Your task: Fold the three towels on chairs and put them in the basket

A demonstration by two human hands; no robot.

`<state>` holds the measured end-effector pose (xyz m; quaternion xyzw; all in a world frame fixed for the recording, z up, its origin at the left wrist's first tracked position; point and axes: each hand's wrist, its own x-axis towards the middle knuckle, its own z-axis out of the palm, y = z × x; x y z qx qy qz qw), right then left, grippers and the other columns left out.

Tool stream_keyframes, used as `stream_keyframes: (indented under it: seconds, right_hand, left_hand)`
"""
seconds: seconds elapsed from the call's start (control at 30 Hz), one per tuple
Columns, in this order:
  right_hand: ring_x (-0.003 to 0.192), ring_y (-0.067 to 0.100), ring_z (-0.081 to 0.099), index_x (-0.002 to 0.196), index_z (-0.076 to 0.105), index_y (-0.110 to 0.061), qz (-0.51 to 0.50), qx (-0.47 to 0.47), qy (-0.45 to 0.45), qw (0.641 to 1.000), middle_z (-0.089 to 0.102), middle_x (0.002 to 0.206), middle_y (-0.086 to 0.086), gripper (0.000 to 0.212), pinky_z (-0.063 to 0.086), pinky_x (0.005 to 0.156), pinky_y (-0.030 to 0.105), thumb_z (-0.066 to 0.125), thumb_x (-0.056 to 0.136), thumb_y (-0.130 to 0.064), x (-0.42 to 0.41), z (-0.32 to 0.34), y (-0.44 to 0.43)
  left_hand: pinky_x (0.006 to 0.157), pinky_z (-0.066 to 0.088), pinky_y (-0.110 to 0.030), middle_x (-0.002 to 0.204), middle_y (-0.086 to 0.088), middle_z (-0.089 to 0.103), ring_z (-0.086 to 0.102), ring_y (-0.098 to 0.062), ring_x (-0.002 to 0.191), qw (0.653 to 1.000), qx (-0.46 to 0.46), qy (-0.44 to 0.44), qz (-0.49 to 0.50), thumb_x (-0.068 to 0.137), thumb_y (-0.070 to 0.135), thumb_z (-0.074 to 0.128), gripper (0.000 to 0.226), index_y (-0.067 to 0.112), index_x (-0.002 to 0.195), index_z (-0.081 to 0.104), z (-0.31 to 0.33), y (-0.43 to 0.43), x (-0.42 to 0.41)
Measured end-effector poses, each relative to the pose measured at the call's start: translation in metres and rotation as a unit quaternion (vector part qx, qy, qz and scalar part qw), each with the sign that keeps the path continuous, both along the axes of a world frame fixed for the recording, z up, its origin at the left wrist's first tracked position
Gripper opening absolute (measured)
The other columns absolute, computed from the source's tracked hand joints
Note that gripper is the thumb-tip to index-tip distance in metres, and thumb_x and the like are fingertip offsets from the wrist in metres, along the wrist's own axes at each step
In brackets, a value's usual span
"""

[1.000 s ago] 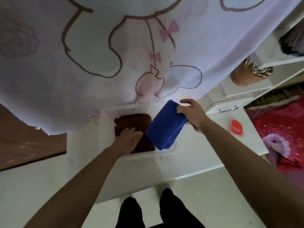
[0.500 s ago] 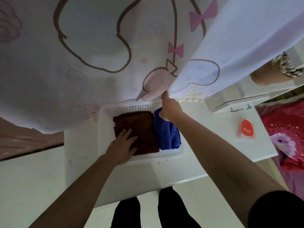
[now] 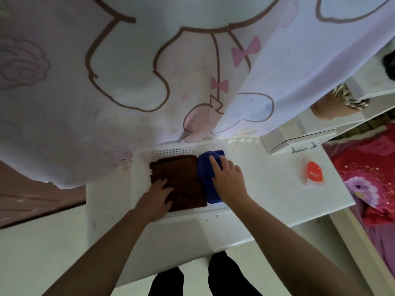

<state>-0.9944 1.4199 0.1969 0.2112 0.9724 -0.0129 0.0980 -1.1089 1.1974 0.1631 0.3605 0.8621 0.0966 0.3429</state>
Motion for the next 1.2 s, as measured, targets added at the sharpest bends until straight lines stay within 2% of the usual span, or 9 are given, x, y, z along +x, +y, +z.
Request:
stream_keyframes:
  seconds: [0.13,0.2,0.33,0.4,0.53,0.7,0.93,1.03,1.2]
  right_hand:
    - [0.13,0.032,0.046,0.157,0.017,-0.02,-0.018,-0.016,-0.013,1.0,0.027,0.159,0.015,0.07,0.04,0.103,0.041,0.051,0.099,-0.038,-0.005,0.004,0.002]
    - [0.141,0.034,0.035,0.156,0.021,-0.02,-0.07,-0.056,0.039,0.995,0.02,0.162,0.015,0.069,0.035,0.11,0.045,0.048,0.099,-0.046,-0.003,0.02,0.0]
    - [0.147,0.036,0.026,0.154,0.029,-0.019,-0.173,-0.017,0.157,0.972,0.019,0.163,0.017,0.062,0.029,0.116,0.047,0.045,0.101,-0.045,0.022,0.071,0.007]
    - [0.147,0.037,0.026,0.154,0.028,-0.02,-0.206,0.016,0.193,0.959,0.018,0.163,0.016,0.062,0.029,0.116,0.049,0.046,0.1,-0.045,0.035,0.099,0.015]
    - [0.147,0.038,0.026,0.153,0.029,-0.019,-0.233,0.07,0.261,0.934,0.021,0.162,0.018,0.062,0.03,0.116,0.053,0.044,0.099,-0.046,0.077,0.166,0.026]
    - [0.147,0.038,0.026,0.153,0.029,-0.019,-0.249,0.153,0.332,0.897,0.022,0.162,0.018,0.061,0.028,0.117,0.052,0.043,0.101,-0.047,0.168,0.25,0.036]
    - [0.149,0.035,0.023,0.155,0.026,-0.023,-0.336,0.246,0.374,0.829,0.019,0.163,0.014,0.06,0.024,0.119,0.051,0.039,0.102,-0.05,0.404,0.311,0.011]
    - [0.148,0.037,0.022,0.154,0.03,-0.021,-0.375,0.281,0.356,0.808,0.021,0.163,0.016,0.063,0.024,0.118,0.053,0.039,0.1,-0.053,0.525,0.317,-0.009]
    - [0.153,0.037,0.005,0.156,0.027,-0.026,-0.476,0.335,0.271,0.766,0.008,0.166,0.014,0.065,0.011,0.122,0.057,0.033,0.1,-0.06,0.741,0.324,-0.059]
  left_hand:
    - [0.119,0.025,-0.04,0.161,-0.01,0.023,0.017,-0.027,0.149,1.0,0.01,-0.007,-0.003,0.098,0.032,0.054,0.051,0.019,0.146,0.044,0.002,0.003,-0.008]
    - [0.116,0.031,-0.043,0.158,-0.008,0.032,0.026,-0.027,0.145,0.999,0.03,0.021,0.006,0.099,0.037,0.051,0.047,0.02,0.143,0.049,0.014,0.005,-0.013]
    - [0.1,0.047,-0.044,0.134,-0.01,0.06,0.055,-0.03,0.123,0.968,0.161,0.185,-0.05,0.097,0.043,0.034,0.049,0.015,0.125,0.065,0.069,0.022,-0.021]
    - [0.093,0.05,-0.042,0.124,-0.01,0.066,0.062,-0.029,0.112,0.938,0.224,0.248,-0.087,0.1,0.036,0.039,0.041,0.013,0.119,0.067,0.104,0.036,-0.021]
    - [0.101,0.047,-0.043,0.138,-0.01,0.058,0.055,-0.029,0.126,0.884,0.338,0.293,-0.133,0.102,0.033,0.043,0.039,0.013,0.132,0.058,0.176,0.075,0.002]
    - [0.115,0.027,-0.052,0.16,-0.018,0.024,0.023,-0.036,0.147,0.818,0.401,0.375,-0.172,0.102,0.043,0.033,0.057,0.016,0.152,0.031,0.275,0.129,0.065]
    - [0.114,0.024,-0.059,0.16,-0.02,0.021,0.02,-0.04,0.147,0.765,0.468,0.37,-0.242,0.101,0.048,0.026,0.062,0.013,0.153,0.03,0.364,0.179,0.259]
    - [0.117,0.019,-0.058,0.162,-0.018,0.018,0.016,-0.037,0.149,0.745,0.504,0.344,-0.27,0.1,0.052,0.026,0.066,0.017,0.155,0.025,0.371,0.191,0.374]
    - [0.119,0.01,-0.061,0.165,-0.015,0.001,0.0,-0.036,0.152,0.725,0.53,0.267,-0.348,0.096,0.06,0.028,0.072,0.024,0.157,0.015,0.368,0.201,0.589]
